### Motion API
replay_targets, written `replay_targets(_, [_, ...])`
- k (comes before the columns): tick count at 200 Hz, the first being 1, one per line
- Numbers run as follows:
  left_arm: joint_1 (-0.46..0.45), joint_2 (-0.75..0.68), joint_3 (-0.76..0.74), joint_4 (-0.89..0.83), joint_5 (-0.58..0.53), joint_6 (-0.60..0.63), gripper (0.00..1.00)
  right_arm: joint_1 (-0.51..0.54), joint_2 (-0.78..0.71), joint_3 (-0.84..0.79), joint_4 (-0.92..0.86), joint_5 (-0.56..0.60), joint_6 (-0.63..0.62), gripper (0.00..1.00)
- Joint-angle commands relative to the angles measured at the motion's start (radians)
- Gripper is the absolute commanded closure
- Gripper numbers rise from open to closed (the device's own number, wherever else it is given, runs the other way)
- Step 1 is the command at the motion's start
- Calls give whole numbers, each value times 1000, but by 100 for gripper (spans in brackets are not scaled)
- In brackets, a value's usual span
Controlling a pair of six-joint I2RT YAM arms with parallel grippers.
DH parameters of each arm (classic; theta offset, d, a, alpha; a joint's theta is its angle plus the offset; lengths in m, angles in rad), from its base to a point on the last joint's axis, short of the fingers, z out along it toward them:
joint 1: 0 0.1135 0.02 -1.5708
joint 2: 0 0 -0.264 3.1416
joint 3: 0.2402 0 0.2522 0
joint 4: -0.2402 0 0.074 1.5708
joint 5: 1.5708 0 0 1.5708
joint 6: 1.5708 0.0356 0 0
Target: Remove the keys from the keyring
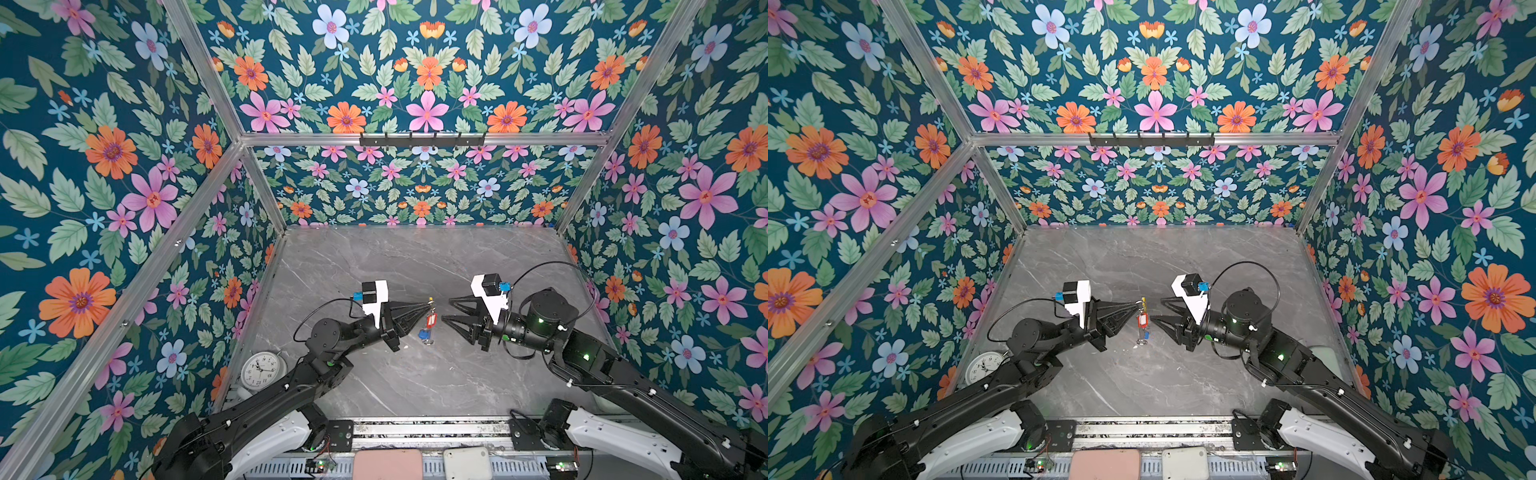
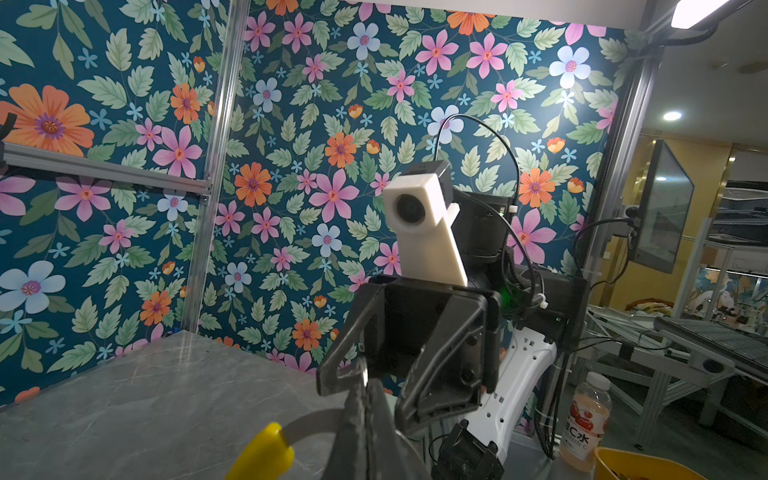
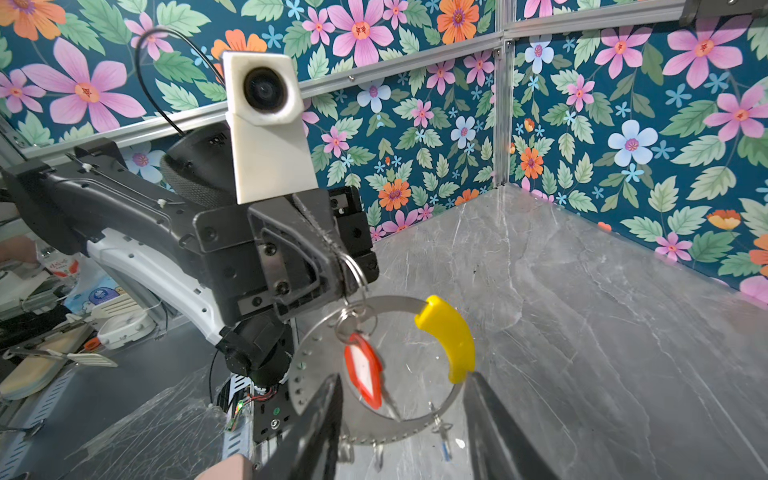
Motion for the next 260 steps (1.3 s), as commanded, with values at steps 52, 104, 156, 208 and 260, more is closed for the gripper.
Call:
replay_targets(52, [0, 0, -5, 19, 35, 16, 100, -1, 73, 4, 28, -194, -5, 50])
replay_targets(104, [0, 6, -15, 32, 37, 3, 100, -1, 106, 0, 62, -190, 4, 56])
replay_targets(156, [0, 2, -19, 38, 35, -5, 100, 0, 117, 3, 59, -191, 3, 76])
replay_targets(208, [0, 3, -21, 41, 32, -8, 100, -1, 129, 8, 43, -175, -2, 89])
replay_targets(260, [0, -19, -26, 17, 22, -7, 100, -1, 134, 32, -26, -187, -17, 100])
